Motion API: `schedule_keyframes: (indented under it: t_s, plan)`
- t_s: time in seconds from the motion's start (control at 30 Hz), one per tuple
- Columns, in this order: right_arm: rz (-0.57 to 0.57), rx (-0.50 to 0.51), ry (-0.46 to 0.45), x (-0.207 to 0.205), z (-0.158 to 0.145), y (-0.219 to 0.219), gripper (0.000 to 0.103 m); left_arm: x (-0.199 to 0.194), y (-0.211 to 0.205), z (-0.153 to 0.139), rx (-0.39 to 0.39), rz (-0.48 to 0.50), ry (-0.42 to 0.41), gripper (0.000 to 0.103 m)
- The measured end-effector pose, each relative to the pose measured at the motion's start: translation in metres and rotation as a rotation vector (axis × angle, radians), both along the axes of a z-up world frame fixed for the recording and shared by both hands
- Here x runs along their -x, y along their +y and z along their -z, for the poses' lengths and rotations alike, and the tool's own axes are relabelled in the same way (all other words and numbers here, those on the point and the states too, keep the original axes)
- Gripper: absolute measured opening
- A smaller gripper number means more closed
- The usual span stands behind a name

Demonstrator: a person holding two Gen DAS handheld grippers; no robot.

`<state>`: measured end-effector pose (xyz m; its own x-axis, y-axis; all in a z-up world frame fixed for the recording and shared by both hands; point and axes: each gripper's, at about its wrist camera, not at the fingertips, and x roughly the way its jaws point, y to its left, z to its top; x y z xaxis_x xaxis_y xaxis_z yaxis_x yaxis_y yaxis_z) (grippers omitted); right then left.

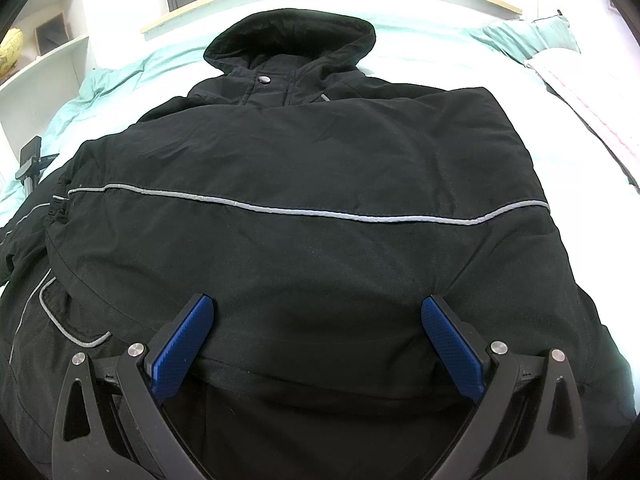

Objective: Fold large clothes
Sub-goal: 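Move the left gripper to the other sleeve cuff and close on it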

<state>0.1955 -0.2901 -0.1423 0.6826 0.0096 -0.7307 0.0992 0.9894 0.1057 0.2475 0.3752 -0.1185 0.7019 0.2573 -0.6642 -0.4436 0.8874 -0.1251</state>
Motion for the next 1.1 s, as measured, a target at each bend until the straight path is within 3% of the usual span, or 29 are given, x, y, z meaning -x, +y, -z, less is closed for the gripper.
schedule_keyframes:
  t_s: [0.17,0.4,0.5,0.53,0.63,0.77,0.9,1.0,1.1]
  plan:
    - [0.0,0.0,0.0,0.0,0.0,0.001,0.103,0.034,-0.031,-0.051,0.076,0.172,-0.221,0.003]
    - [-0.002,-0.005,-0.006,-0.001,0.0,0.0,0.103,0.043,-0.122,-0.108,0.008,0.407,-0.313,0.003]
    - [-0.003,-0.006,-0.007,-0.002,0.0,-0.001,0.103,0.038,-0.137,-0.117,-0.03,0.377,-0.282,0.007]
    - [-0.003,-0.007,-0.007,-0.001,0.0,-0.001,0.103,0.035,-0.133,-0.114,-0.024,0.347,-0.259,0.013]
    - [-0.004,-0.011,-0.01,-0.002,0.0,-0.001,0.103,0.026,-0.095,-0.097,0.053,0.252,-0.181,0.079]
    - [-0.005,-0.015,-0.016,-0.004,0.001,-0.001,0.103,0.017,-0.031,-0.065,0.096,0.112,-0.1,0.081]
    - [-0.004,-0.012,-0.021,-0.006,0.001,0.0,0.103,0.003,0.024,-0.021,0.213,0.0,-0.04,0.081]
    - [-0.004,-0.012,-0.022,-0.005,0.002,0.0,0.103,-0.014,0.037,0.015,0.264,0.005,0.015,0.081]
    - [-0.004,-0.012,-0.022,-0.005,0.002,0.0,0.103,-0.024,0.026,0.035,0.175,0.006,0.065,0.081]
